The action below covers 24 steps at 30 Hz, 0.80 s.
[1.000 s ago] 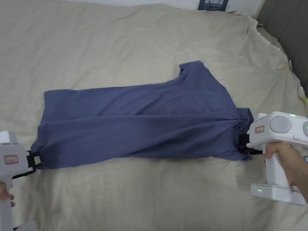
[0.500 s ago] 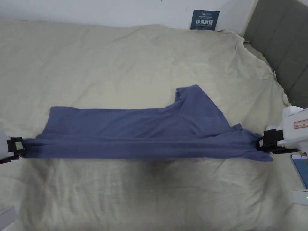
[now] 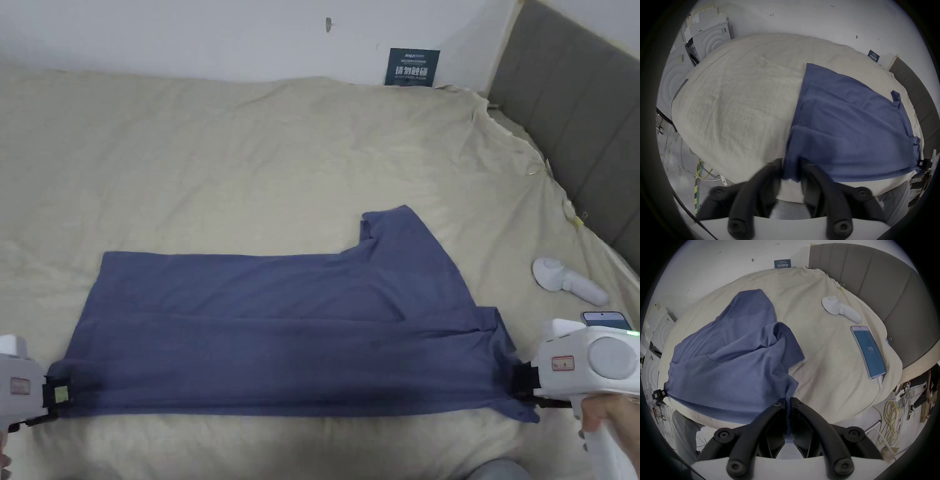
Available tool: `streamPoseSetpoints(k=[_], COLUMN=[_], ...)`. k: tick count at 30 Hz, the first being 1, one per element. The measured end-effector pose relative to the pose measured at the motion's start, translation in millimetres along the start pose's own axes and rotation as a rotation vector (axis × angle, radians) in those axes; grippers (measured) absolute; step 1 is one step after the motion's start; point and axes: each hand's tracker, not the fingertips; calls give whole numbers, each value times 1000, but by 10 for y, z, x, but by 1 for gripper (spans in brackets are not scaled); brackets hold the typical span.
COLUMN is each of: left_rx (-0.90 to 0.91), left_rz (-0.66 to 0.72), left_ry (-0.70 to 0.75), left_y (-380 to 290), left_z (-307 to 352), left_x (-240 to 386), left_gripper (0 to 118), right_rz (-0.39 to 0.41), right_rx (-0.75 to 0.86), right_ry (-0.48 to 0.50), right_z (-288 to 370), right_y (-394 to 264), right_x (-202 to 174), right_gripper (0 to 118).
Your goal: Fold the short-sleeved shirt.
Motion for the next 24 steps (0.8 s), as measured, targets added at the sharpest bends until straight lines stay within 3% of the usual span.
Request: streamPoseSetpoints(k=[2, 3, 4, 5, 6, 10, 14, 19, 21, 22, 23, 24], left_rx=[30, 53, 97, 153, 209, 456, 727, 857, 869, 867, 867, 862], left_rz=[-8, -5, 4, 7, 16, 35, -6, -45, -63, -70, -80, -88], left_ry=[56, 60, 72, 72, 59, 9, 38, -42, -76, -87, -93, -96], left_y=[32, 64, 113, 162, 215, 397, 388, 256, 188, 155, 126, 110], left_z=[64, 129, 216, 319, 423, 908, 1284, 1449, 1467, 1470, 1458, 1456], left_x=[-27, -54, -70, -76, -71, 88, 445, 756, 825, 852, 871, 891], left_gripper=[73, 87, 101, 106, 108, 108, 114, 111, 96, 83, 61, 49], right_rz=[-36, -23, 3, 31, 50, 122, 143, 185, 169, 147, 128, 115], right_rx=[36, 43, 71, 98, 137, 450, 789, 994, 994, 979, 969, 967], right_ry=[22, 11, 2, -17, -34, -74, -57, -53, -1, 39, 62, 84], right_z=[102, 172, 265, 370, 507, 1158, 1632, 1760, 1734, 1698, 1674, 1652], right_y=[31, 59, 100, 149, 195, 363, 313, 127, 71, 53, 30, 1], right_x=[41, 52, 64, 67, 60, -117, -417, -789, -861, -900, -923, -944], right_gripper=[14, 34, 72, 96, 107, 108, 110, 114, 113, 111, 108, 104])
